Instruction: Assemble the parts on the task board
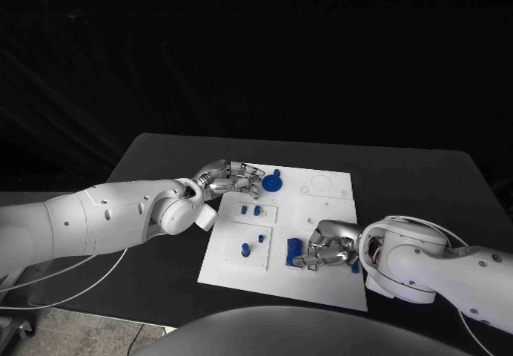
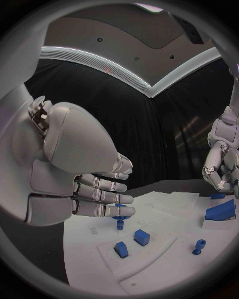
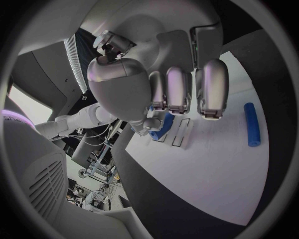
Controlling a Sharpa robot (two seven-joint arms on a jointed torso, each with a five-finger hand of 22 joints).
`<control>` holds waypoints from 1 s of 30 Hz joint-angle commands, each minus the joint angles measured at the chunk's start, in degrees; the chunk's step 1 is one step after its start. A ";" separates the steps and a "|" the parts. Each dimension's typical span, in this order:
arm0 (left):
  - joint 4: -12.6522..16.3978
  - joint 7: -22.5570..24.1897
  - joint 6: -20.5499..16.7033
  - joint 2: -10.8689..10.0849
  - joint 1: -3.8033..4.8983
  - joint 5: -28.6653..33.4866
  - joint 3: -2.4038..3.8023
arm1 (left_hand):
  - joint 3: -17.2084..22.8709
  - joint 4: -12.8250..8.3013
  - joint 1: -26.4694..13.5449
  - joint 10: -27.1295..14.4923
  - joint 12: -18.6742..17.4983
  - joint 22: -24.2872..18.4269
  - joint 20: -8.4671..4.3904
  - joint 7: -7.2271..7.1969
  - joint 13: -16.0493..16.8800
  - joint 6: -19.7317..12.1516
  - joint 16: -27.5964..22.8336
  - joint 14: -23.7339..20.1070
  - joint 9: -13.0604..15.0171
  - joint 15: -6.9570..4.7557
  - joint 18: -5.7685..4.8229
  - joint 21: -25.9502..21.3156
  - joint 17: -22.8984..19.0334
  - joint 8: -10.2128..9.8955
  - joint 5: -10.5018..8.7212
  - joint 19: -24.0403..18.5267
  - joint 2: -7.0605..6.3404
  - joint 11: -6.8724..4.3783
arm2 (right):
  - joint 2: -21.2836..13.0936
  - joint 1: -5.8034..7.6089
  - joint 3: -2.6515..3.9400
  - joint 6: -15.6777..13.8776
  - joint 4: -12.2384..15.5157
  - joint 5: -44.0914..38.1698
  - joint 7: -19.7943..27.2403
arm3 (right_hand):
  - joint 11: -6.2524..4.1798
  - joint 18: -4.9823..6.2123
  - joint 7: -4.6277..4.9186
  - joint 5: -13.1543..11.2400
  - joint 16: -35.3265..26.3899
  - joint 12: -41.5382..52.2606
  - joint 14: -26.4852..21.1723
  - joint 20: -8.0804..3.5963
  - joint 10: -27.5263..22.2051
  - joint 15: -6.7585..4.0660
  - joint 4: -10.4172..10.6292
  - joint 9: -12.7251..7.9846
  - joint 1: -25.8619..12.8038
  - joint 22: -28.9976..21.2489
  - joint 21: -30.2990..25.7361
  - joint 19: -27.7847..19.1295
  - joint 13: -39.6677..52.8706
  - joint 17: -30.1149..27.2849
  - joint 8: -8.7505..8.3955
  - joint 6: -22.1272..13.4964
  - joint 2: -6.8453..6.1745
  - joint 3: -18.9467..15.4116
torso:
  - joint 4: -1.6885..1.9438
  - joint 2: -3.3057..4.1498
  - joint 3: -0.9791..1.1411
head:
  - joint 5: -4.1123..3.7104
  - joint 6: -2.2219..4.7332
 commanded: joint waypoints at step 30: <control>0.00 -0.05 1.72 -0.09 -0.30 -0.05 0.02 | 0.73 -0.15 0.54 -0.01 -0.22 0.38 -0.47 0.40 -0.18 0.17 0.32 -0.08 -0.11 -0.19 -0.68 0.27 -0.09 0.20 0.33 -0.18 -0.10 0.51 | 1.27 -0.66 0.00 3.17 -1.13 -1.53 -3.15 | -0.22 -0.59 0.09 0.75 -0.15 0.22 4.15 -0.51 5.97 -0.56 -3.40 2.34 1.73 11.84 0.32 2.33 15.08 4.50 -3.48 -0.06 -5.89 16.18 | -0.05 -0.02 -0.01 | 0.33 0.01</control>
